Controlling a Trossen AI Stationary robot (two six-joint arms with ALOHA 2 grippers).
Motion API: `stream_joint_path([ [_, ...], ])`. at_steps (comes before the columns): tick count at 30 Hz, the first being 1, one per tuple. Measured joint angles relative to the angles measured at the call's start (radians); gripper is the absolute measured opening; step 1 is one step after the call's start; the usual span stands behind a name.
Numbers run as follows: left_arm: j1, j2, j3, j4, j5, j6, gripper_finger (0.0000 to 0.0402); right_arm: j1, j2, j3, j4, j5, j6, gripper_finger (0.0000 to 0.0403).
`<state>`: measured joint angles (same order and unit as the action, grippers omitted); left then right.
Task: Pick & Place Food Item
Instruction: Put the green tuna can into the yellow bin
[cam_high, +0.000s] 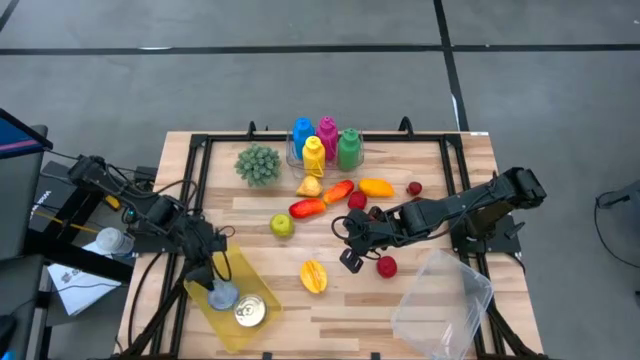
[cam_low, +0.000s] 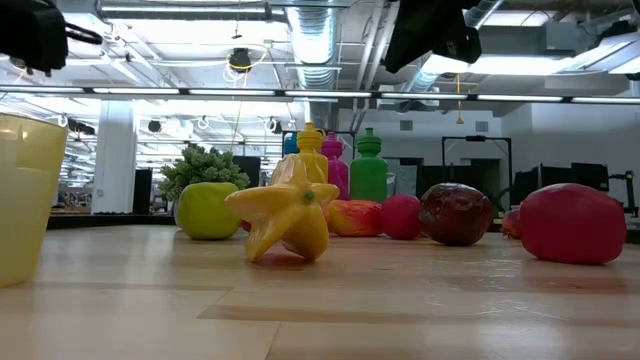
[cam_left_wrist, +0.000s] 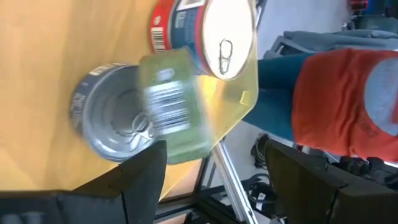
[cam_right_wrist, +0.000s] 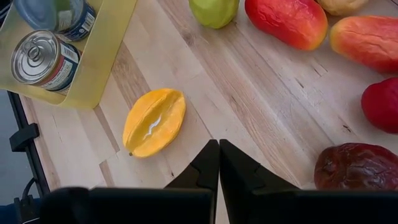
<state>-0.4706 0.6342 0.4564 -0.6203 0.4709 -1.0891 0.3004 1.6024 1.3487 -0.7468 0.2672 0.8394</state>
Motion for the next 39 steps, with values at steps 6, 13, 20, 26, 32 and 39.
stream_joint_path([
  [6, 0.002, 0.000, 0.000, -0.064, -0.001, 0.010, 0.0260, 0.008, 0.000, 0.000, 0.000, 0.000, 0.003, 0.0008],
  [13, 0.007, 0.001, 0.034, -0.052, -0.050, 0.009, 0.0249, 0.014, 0.000, 0.000, 0.000, 0.000, -0.003, 0.0008],
  [20, 0.036, 0.008, 0.217, -0.277, -0.272, 0.088, 0.0210, -0.003, 0.000, 0.000, 0.000, 0.003, -0.027, 0.0008],
  [26, 0.019, 0.078, 0.279, -0.624, -0.382, -0.055, 0.0145, -0.006, 0.000, 0.000, 0.000, 0.004, -0.027, 0.0008],
  [32, -0.095, 0.234, 0.279, -0.404, -0.397, -0.104, 0.0029, 0.001, 0.000, 0.000, -0.001, 0.003, -0.032, 0.0008],
  [39, -0.255, 0.402, 0.280, -0.329, -0.446, -0.262, 0.0001, 0.012, 0.000, 0.000, -0.004, 0.003, -0.059, 0.0008],
])
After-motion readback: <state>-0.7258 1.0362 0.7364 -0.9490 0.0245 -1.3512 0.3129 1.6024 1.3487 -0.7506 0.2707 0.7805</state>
